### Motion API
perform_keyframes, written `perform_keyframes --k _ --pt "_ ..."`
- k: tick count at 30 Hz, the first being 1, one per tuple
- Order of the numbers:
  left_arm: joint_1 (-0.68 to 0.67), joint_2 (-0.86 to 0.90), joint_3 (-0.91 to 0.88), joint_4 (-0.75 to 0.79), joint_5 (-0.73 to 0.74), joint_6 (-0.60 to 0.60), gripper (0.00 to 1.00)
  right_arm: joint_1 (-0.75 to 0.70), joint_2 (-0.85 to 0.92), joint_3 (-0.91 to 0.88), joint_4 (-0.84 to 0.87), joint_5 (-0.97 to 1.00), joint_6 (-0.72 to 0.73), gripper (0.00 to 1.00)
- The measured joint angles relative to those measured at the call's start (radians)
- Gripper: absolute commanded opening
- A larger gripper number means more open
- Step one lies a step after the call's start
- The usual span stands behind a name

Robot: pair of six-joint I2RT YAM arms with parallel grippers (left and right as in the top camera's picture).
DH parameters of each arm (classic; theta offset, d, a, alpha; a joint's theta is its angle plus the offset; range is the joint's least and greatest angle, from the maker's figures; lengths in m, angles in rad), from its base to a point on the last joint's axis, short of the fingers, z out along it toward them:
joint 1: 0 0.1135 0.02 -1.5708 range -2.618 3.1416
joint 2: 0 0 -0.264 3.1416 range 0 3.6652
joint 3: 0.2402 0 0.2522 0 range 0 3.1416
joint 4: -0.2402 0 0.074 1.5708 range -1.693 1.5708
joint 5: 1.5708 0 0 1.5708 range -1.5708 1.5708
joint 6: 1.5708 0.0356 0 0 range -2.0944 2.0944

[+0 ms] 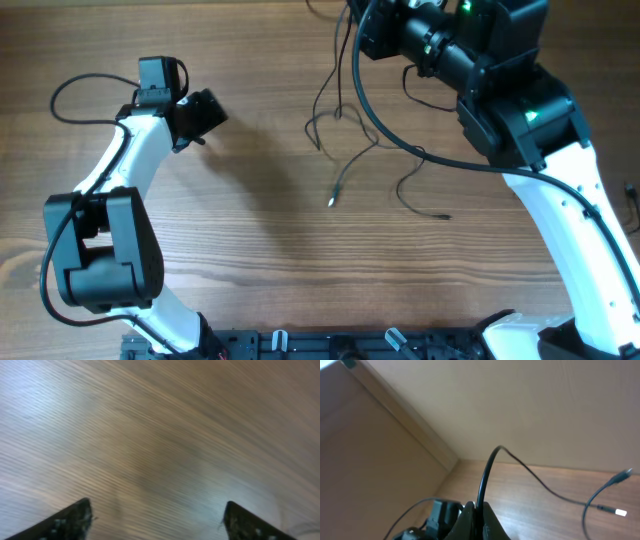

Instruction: Untangle cables

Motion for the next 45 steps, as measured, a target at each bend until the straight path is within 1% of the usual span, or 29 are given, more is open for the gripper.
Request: perform_keyframes --k 3,6,9,11,12,16,17,19,23,28,30,31,32,33,35,37,39,43,44,45 --pt "0.0 0.0 0.0 0.018 0.152 0.074 0.95 0.0 0.02 0.0 -0.005 0.0 0.0 0.04" --pt "0.0 0.0 0.0 0.022 0.353 0.173 0.94 0.0 0.031 0.0 -0.007 0.0 0.0 0.04" --pt "0.0 0.0 0.0 0.018 0.61 0.289 0.94 0.0 0.032 0.0 -0.008 0.005 0.0 0.04" --pt "0.0 0.0 0.0 0.017 0.731 0.332 0.99 0.0 0.032 0.0 -0.008 0.01 0.0 0.04" --pt "0.0 0.0 0.0 0.015 0.787 0.353 1.0 0.0 0.032 0.0 -0.008 0.012 0.0 0.04" --pt "0.0 0.0 0.0 -0.002 0.896 0.386 1.0 0.0 0.032 0.0 -0.01 0.015 0.0 0.04" --pt "-0.001 0.0 0.0 -0.006 0.913 0.387 0.95 0.0 0.032 0.0 -0.011 0.016 0.0 0.04" --pt "-0.005 0.0 0.0 -0.011 0.932 0.383 0.9 0.0 0.032 0.0 -0.011 0.016 0.0 0.04" --pt "-0.048 0.0 0.0 -0.008 0.954 0.32 0.87 0.0 0.032 0.0 -0.012 0.016 0.0 0.04" --pt "-0.163 0.0 0.0 0.053 0.962 0.167 0.72 0.0 0.032 0.0 -0.013 0.016 0.0 0.04" --pt "-0.215 0.0 0.0 0.069 0.943 0.088 0.59 0.0 0.032 0.0 -0.014 0.016 0.0 0.04" --pt "-0.236 0.0 0.0 0.076 0.924 0.036 0.56 0.0 0.032 0.0 -0.015 0.016 0.0 0.04" --pt "-0.253 0.0 0.0 0.079 0.897 -0.014 0.56 0.0 0.032 0.0 -0.015 0.016 0.0 0.04" --pt "-0.264 0.0 0.0 0.08 0.876 -0.068 0.57 0.0 0.032 0.0 -0.016 0.016 0.0 0.04" --pt "-0.275 0.0 0.0 0.075 0.824 -0.169 0.63 0.0 0.032 0.0 -0.024 0.016 0.0 0.04" --pt "-0.274 0.0 0.0 0.066 0.776 -0.251 0.65 0.0 0.032 0.0 -0.037 0.016 0.0 0.04" --pt "-0.272 0.0 0.0 0.061 0.739 -0.299 0.74 0.0 0.032 0.0 -0.044 0.016 0.0 0.04" --pt "-0.271 0.0 0.0 0.062 0.696 -0.351 0.89 0.0 0.032 0.0 -0.045 0.016 0.0 0.04" --pt "-0.271 0.0 0.0 0.061 0.689 -0.362 1.0 0.0 0.032 0.0 -0.045 0.016 0.0 0.04" --pt "-0.271 0.0 0.0 0.059 0.684 -0.368 1.0 0.0 0.032 0.0 -0.045 0.016 0.0 0.04"
